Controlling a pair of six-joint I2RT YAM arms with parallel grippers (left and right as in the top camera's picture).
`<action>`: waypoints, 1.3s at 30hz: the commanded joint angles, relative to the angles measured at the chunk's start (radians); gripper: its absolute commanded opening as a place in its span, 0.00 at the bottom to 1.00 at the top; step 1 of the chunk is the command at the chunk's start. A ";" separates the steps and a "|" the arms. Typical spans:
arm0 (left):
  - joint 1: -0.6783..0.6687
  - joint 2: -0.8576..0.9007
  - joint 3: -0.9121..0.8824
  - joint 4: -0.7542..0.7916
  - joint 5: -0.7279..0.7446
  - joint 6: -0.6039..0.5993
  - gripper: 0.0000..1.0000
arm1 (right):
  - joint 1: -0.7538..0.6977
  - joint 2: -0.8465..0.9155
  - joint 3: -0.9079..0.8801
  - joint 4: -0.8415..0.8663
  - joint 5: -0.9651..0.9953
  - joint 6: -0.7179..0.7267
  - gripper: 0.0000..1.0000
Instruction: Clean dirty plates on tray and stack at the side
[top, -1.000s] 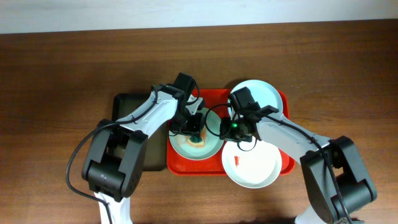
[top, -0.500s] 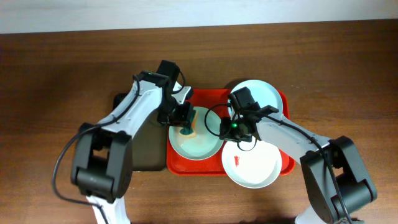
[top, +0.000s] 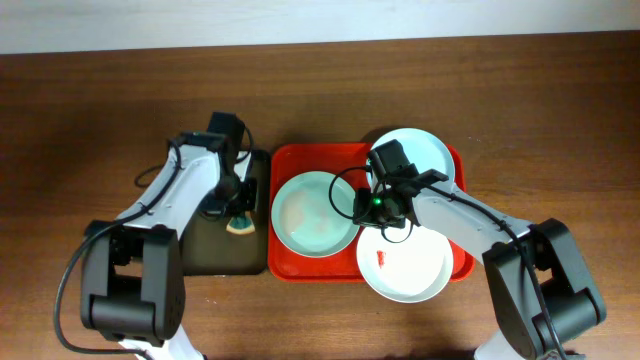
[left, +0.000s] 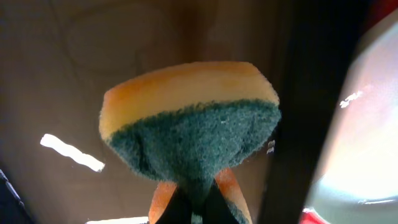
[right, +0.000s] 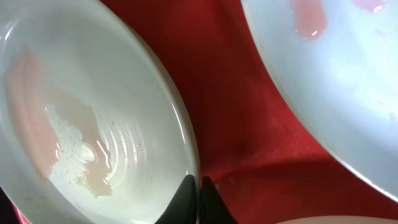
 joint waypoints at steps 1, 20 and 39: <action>-0.003 0.018 -0.089 0.069 -0.034 -0.009 0.00 | 0.009 0.002 0.015 -0.003 0.002 -0.009 0.04; -0.052 0.011 0.247 -0.151 0.157 -0.008 0.00 | 0.009 0.002 0.015 0.000 0.001 -0.009 0.04; -0.291 0.160 0.238 -0.045 0.112 -0.073 0.00 | 0.009 0.002 0.015 -0.004 0.001 -0.009 0.04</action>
